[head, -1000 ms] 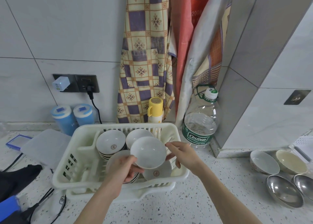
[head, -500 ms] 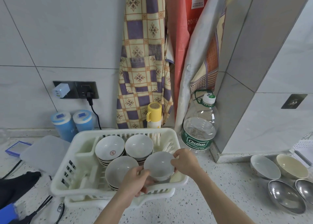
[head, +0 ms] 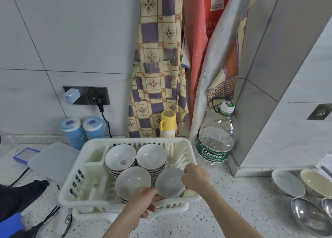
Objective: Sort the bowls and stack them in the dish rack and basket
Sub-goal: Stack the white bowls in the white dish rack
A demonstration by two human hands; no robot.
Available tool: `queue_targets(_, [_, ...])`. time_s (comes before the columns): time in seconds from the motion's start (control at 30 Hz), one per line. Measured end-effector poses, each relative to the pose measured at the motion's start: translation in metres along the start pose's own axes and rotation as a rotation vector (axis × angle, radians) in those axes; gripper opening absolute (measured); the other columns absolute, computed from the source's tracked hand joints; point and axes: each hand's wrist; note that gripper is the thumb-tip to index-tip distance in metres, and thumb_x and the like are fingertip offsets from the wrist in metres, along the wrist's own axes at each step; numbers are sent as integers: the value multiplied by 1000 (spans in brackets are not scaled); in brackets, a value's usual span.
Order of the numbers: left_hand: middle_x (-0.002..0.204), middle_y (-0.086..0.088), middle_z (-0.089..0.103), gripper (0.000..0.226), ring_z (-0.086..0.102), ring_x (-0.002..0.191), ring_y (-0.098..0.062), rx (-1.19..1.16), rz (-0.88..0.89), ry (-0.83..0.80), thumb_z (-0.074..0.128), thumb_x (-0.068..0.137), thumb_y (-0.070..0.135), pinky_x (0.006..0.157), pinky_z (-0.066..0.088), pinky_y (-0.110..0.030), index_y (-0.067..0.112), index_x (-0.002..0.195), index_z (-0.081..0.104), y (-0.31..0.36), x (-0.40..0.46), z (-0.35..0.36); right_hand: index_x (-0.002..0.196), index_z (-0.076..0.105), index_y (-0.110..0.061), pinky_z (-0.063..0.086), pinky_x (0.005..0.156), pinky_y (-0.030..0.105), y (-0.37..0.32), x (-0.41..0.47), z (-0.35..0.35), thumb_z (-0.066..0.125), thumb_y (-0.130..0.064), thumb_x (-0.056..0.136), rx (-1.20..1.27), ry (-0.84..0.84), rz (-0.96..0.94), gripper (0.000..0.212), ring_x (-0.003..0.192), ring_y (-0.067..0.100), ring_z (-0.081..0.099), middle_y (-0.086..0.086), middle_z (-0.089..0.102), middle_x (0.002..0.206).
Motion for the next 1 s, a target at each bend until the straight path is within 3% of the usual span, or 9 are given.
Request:
queue_targets(0.07, [75,0,78,18,51,41,-11,-18,0,24,53,92,16,40,18,-20,7,93,68,-1,0,0,108,66,-9,32,51,23,-1,2,3,47,-5,73,-18,-8,-8,40,78,19,68,9,75,100])
queue_targets(0.17, [96,-12,75,20,56,45,-13,-45,-4,22,51,91,15,40,21,-21,6,97,67,-2,0,2,111,65,-12,35,54,23,0,3,7,50,-9,76,-53,-10,-25,39,79,20,64,6,73,104])
queue_targets(0.3, [105,-17,71,18,62,49,-14,-48,12,21,51,92,16,41,23,-21,7,100,65,-3,0,4,115,62,-17,38,57,22,4,5,12,53,-13,84,-94,8,-59,32,84,18,63,2,70,106])
queue_targets(0.43, [110,-15,66,12,65,50,-14,-33,21,41,53,94,16,42,23,-22,10,97,62,-4,1,7,123,56,-22,41,70,24,3,6,18,51,-15,91,-207,55,-86,33,103,21,63,1,65,115])
queue_targets(0.63, [76,-6,57,16,64,52,-13,25,82,38,49,91,12,43,21,-22,9,79,59,-7,-8,11,120,59,-15,46,74,26,1,6,27,52,-18,98,-393,105,-104,23,106,20,64,3,66,116])
queue_targets(0.73, [79,-7,59,15,64,53,-11,30,82,24,50,91,14,45,23,-23,10,81,60,-8,-14,12,118,61,-14,49,77,27,0,6,33,56,-17,98,-437,134,-135,21,105,19,65,2,66,114])
queue_targets(0.87, [87,-5,59,11,65,56,-10,9,88,32,52,91,15,44,26,-22,13,86,62,-7,-19,14,110,62,-13,43,68,27,3,3,35,46,-16,101,-370,188,-196,19,96,22,67,4,67,104])
queue_targets(1.0, [100,-1,61,27,59,59,-13,-6,118,112,54,94,18,42,30,-21,17,120,58,-11,-21,19,93,58,-11,27,47,23,15,-6,38,38,-19,100,-192,302,-319,23,67,24,51,4,52,74])
Point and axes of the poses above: each hand's wrist, its own x-axis towards the middle knuckle, its own z-axis out of the palm, y = z × x
